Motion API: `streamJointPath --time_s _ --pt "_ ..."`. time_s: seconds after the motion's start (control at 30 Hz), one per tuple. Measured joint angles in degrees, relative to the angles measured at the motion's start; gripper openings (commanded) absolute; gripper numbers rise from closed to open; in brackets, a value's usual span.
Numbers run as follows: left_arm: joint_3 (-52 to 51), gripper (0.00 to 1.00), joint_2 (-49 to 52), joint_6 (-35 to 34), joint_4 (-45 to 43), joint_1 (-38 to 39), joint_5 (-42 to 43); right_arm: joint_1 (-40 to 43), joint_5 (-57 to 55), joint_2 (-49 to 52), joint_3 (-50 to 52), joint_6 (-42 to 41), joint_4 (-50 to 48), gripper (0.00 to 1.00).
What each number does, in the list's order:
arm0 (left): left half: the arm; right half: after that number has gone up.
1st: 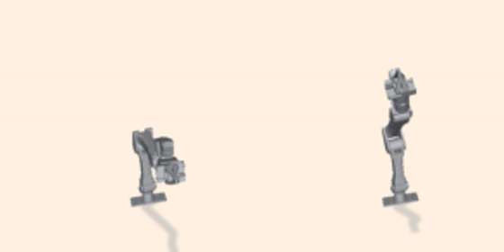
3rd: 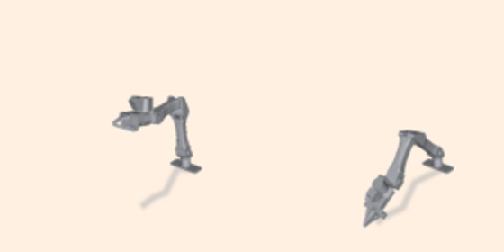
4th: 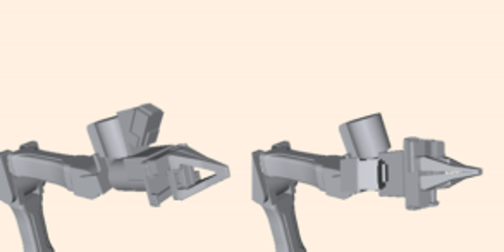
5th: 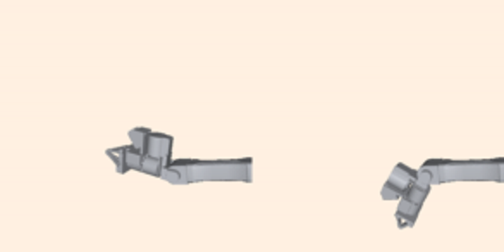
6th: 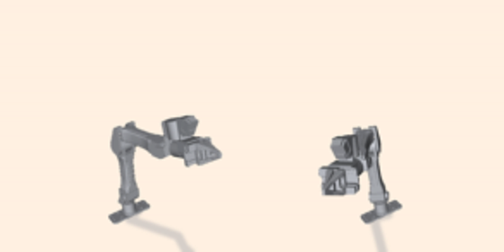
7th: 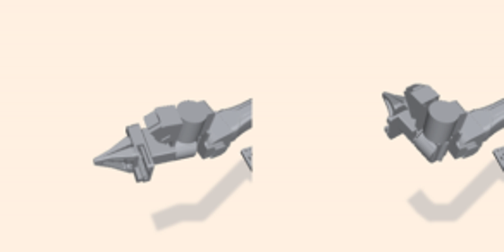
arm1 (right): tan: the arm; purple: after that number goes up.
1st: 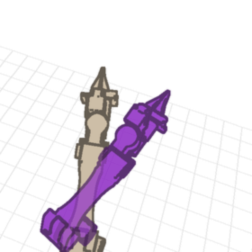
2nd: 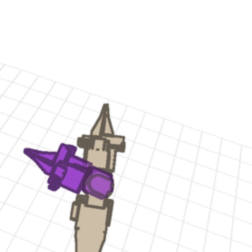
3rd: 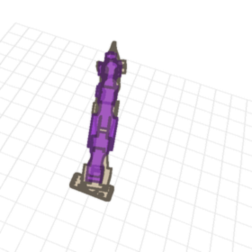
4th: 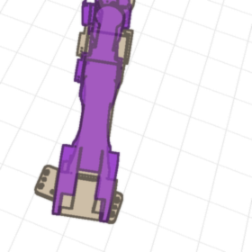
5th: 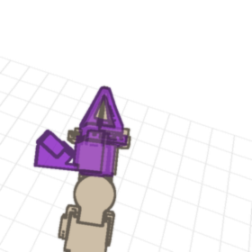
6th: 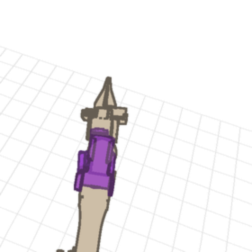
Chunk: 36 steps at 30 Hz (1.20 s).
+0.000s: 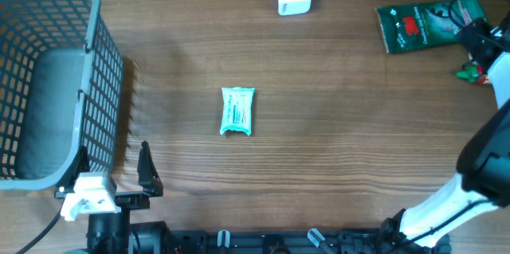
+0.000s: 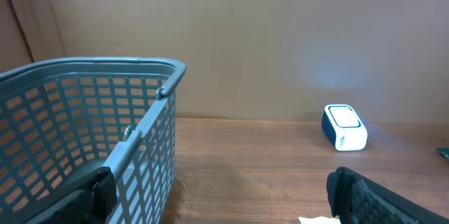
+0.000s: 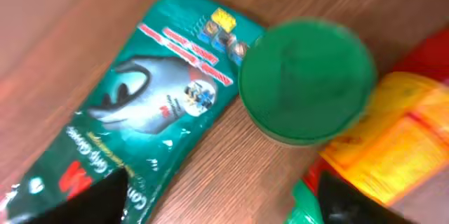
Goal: Scan the item barcode
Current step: 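Carry the gloves pack to the right edge and release it, then reach the right gripper down to the light-green tissue pack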
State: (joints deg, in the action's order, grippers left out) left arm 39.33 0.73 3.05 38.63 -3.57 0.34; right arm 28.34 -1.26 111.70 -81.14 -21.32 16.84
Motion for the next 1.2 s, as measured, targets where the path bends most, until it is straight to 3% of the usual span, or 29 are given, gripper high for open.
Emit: streamJointPath --time_s 0.13,0.23,0.43,0.53,0.67,0.8,0.87,0.93,1.2 --pt "0.0 1.00 0.0 0.0 0.0 0.0 0.0 -0.1 1.4 -9.8 -0.2 -1.7 5.5 1.00" --pt "0.0 1.00 0.0 0.0 0.0 0.0 0.0 -1.2 7.8 -16.5 -1.2 -8.9 12.9 1.00" --pt "0.0 1.00 0.0 0.0 0.0 0.0 0.0 -9.3 25.7 -18.7 -1.5 -20.3 28.5 1.00" --pt "0.0 1.00 0.0 0.0 0.0 0.0 0.0 -15.1 28.8 -18.7 -1.5 -20.7 33.2 1.00" --pt "0.0 1.00 0.0 0.0 0.0 0.0 0.0 -28.3 30.6 -18.7 -0.9 -14.8 32.3 1.00" --pt "0.0 1.00 0.0 0.0 0.0 0.0 0.0 -42.2 26.9 -17.8 0.9 -12.1 29.2 0.98" --pt "0.0 1.00 0.0 0.0 0.0 0.0 0.0 -48.4 24.3 -16.2 1.0 -11.6 28.2 0.90" --pt "0.0 1.00 0.0 0.0 0.0 0.0 0.0 -52.6 22.1 -14.6 1.2 -11.1 27.1 0.88" --pt "0.0 1.00 0.0 0.0 0.0 0.0 0.0 -72.3 0.5 -4.2 1.2 -6.8 18.4 0.86"
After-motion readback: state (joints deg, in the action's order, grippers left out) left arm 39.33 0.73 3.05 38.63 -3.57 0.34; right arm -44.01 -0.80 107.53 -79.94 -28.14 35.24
